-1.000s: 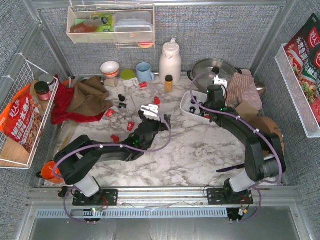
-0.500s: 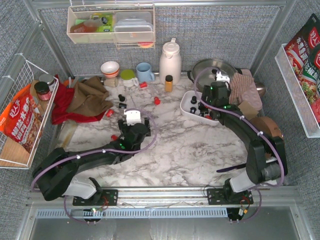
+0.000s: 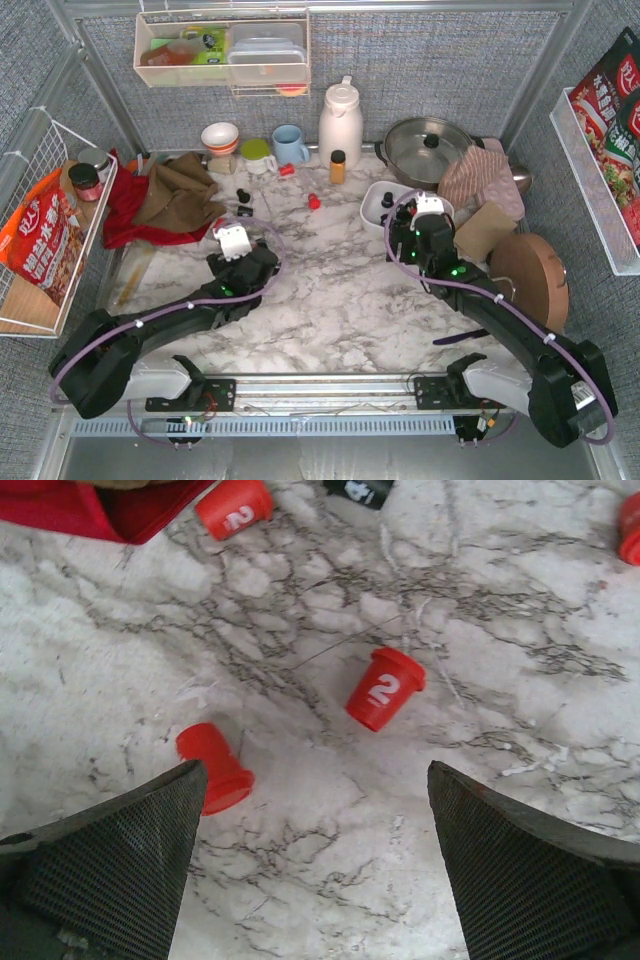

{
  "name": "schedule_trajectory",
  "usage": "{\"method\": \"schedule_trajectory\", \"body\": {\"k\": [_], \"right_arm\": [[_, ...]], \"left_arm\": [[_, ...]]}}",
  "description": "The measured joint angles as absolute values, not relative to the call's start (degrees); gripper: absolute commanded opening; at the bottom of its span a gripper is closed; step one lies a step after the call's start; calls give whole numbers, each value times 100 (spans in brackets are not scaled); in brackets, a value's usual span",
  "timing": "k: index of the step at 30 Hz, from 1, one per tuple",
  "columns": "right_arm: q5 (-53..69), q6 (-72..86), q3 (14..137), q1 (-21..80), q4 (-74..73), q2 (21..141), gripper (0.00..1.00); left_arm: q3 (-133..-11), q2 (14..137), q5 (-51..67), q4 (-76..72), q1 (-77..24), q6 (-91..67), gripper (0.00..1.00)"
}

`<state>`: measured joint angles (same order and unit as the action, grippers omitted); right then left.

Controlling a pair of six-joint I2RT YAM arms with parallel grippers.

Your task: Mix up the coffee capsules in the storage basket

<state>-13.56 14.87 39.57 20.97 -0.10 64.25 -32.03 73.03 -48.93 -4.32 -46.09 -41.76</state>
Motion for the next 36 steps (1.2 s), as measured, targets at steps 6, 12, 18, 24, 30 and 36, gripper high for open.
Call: {"method": "schedule_trajectory", "body": {"k": [6,12,18,24,30,36], "right_arm": [[-1245,1411,3841,2147,47,6383,76],[-1002,1402,3881,2154,69,6517,76],[-860,1378,3896,2147,60,6523,76],[-788,1356,3911,2150,47,6587,76],[-722,1321,3964,2152,21,6611,76],[-722,1313,3968,2152,23,6630,76]], "left_arm": [[-3170,7063,-4508,36,-4042,-4587,99],[-3072,7048,-4025,344,-3481,-4884,88],[-3076,7437,-3715,556,-3037,-5404,82],[-3459,8084,-3485,757,-2877,-5835,67],[-3752,8554,-3454,1046,-2860,-6243,62],[-4012,8862,-3634,1225,-2856,-6475,58]]}}
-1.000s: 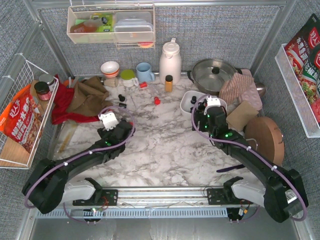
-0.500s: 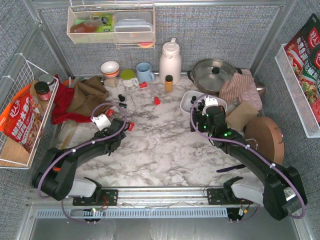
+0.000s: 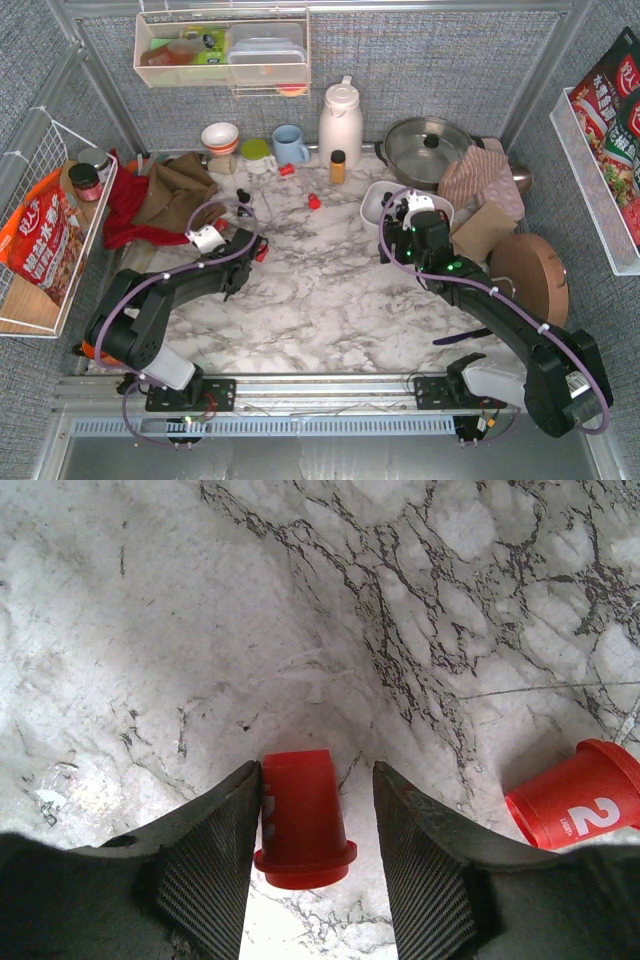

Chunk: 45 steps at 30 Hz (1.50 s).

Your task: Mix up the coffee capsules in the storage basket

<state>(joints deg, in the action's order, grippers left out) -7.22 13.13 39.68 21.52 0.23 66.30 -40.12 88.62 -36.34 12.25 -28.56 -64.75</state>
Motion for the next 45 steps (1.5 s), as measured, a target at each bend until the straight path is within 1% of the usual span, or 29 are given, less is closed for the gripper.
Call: {"method": "schedule_trajectory", "body": {"k": [5,10,14,19,21,23,25,28,31,33,36,38,43,44,45], "right_arm": [[-716,1310,3990,2152,8,6657,76],[-716,1297,3994,2152,-1,6657,76],[-714,1297,3999,2152,-14,6648,76],[-705,1299,3999,2152,-25,6611,76],[-703,1299,4001,2152,-23,6608,76],[-701,1299,4001,2152,-32,6611,76],[-676,1299,4032,2152,-64,6628,76],[-633,1299,4073,2152,-64,6681,76],[-591,1299,4091,2152,-67,6744,76],[-561,1299,4110,2152,-73,6777,76],[-552,1299,4130,2147,-75,6792,76],[-545,1299,4130,2150,-75,6792,76],[-508,1299,4134,2152,-78,6792,76],[-506,1299,4145,2152,-84,6794,76],[-489,1299,4160,2152,-95,6799,76]], "left_arm": [[-4038,8901,-3675,1253,-2856,-6471,52],[-4049,8731,-3354,1306,-2849,-6285,52],[-4010,8270,-3258,1227,-2875,-5994,52],[-3623,7522,-3068,515,-3030,-5387,50],[-3468,7314,-2950,165,-3085,-5116,53],[-3441,7253,-2971,73,-3092,-5061,62],[-3638,7277,-3175,399,-3085,-5199,68],[-4112,7415,-3621,1131,-3063,-5815,70],[-4397,7601,-3804,1806,-3037,-6294,71],[-4578,7822,-3795,2178,-2961,-6528,70],[-4803,8276,-3640,2536,-2768,-6731,67],[-4928,8624,-3444,2670,-2641,-6790,62],[-5076,9238,-3030,2832,-2541,-6965,57],[-5085,9314,-2943,2827,-2541,-7000,55],[-5092,9389,-2867,2829,-2541,-7050,51]]}}
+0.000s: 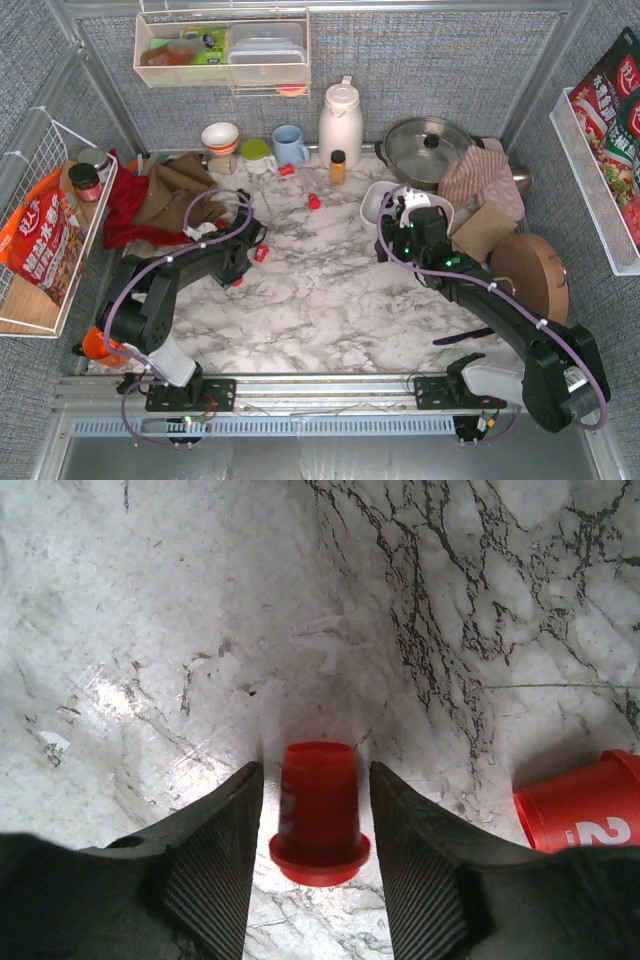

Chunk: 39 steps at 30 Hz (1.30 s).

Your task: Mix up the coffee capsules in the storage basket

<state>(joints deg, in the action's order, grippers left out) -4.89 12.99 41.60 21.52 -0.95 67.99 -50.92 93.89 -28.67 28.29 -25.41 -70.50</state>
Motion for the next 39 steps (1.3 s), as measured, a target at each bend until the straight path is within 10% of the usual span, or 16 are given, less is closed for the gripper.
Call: {"method": "schedule_trajectory", "body": {"k": [20,39], "right_arm": [[-381,1299,4193,2147,-117,6888,76],[1000,1485,4484,2165,-99,7028,74]], "left_arm": [[-4799,8694,-2709,2392,-2731,-6624,23],[-2497,7360,-1009,-4650,-4875,-580,16]]}}
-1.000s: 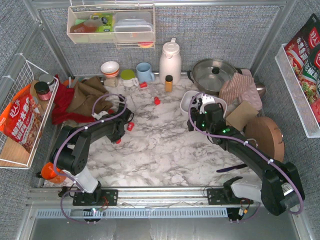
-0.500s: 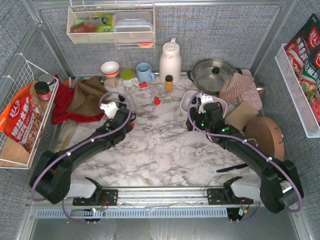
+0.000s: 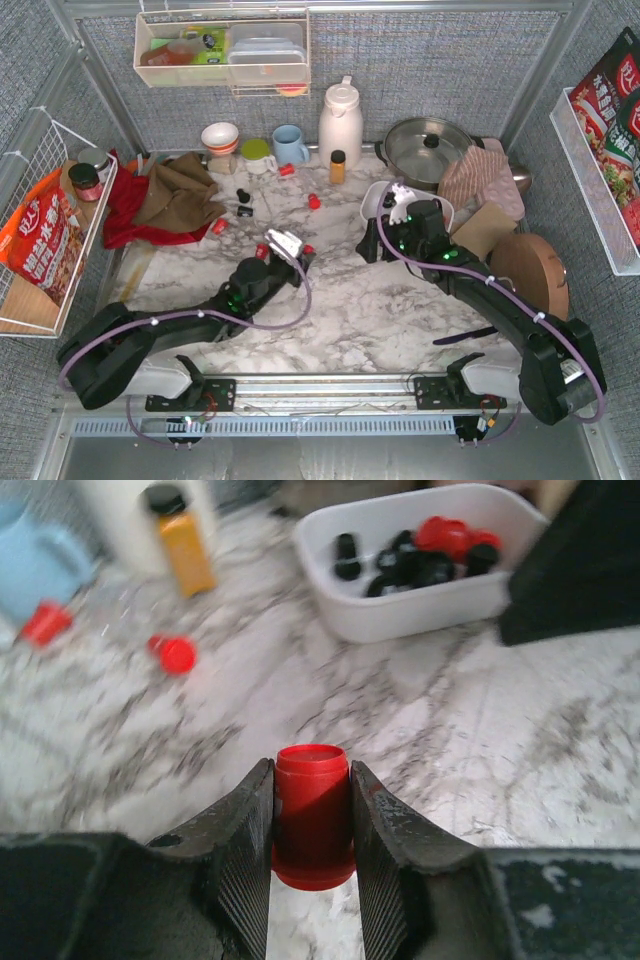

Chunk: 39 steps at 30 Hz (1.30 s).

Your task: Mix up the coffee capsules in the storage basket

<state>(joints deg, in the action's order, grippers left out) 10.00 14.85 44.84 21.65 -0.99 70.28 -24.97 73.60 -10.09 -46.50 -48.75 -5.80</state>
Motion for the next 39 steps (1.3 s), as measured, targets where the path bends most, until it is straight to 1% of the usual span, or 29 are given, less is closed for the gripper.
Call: {"method": "schedule_trajectory", "body": {"k": [5,9,14,18,21,23,24,25,26,28,30,33,34,35,36,39], "right_arm": [[1894,1739,4550,2287,36,7017,68],[2447,1811,4615,2467,119,7017,65],[2762,1828,4641,2626,123,7019,64],[2875,1800,4641,2696,156,7118,60],[2899,1796,4644,2711,161,7188,54],[2932,1785,4644,2722,152,7188,46],[2950,1782,4644,2727,152,7188,40],[3006,1782,4644,2731,148,7183,33],[3022,1782,4644,2731,145,7172,26],[2945,1761,4644,2733,139,7146,15],[2930,1756,4644,2729,141,7124,11],[2707,1761,4650,2735,106,7111,5],[2620,1754,4674,2731,32,7107,1],[2506,1754,4711,2729,-32,7096,0],[2381,1743,4748,2729,-67,7078,0],[1704,1697,4853,2727,-115,6980,0]], "left_arm": [[-2486,8079,-266,-5682,-5367,867,16],[-2512,8586,40,-6313,-5596,1647,16],[-2571,8921,126,-7002,-5721,2121,16],[-2657,9052,196,-7310,-5811,2274,16],[-2698,9098,261,-7360,-5898,2364,16],[-2700,9115,224,-7360,-5940,2381,16],[-2700,9122,193,-7365,-5957,2383,17],[-2700,9137,183,-7380,-5975,2386,19],[-2700,9157,150,-7406,-5992,2383,24],[-2700,9188,97,-7498,-6005,2392,42],[-2700,9216,8,-7596,-6025,2351,57],[-2665,9282,-189,-7918,-6040,2272,88],[-2635,9303,-314,-8082,-6045,2224,93],[-2589,9327,-493,-8265,-6055,2161,98],[-2545,9354,-642,-8407,-6055,2091,99],[-2438,9419,-1227,-8764,-6055,1905,99]]}}
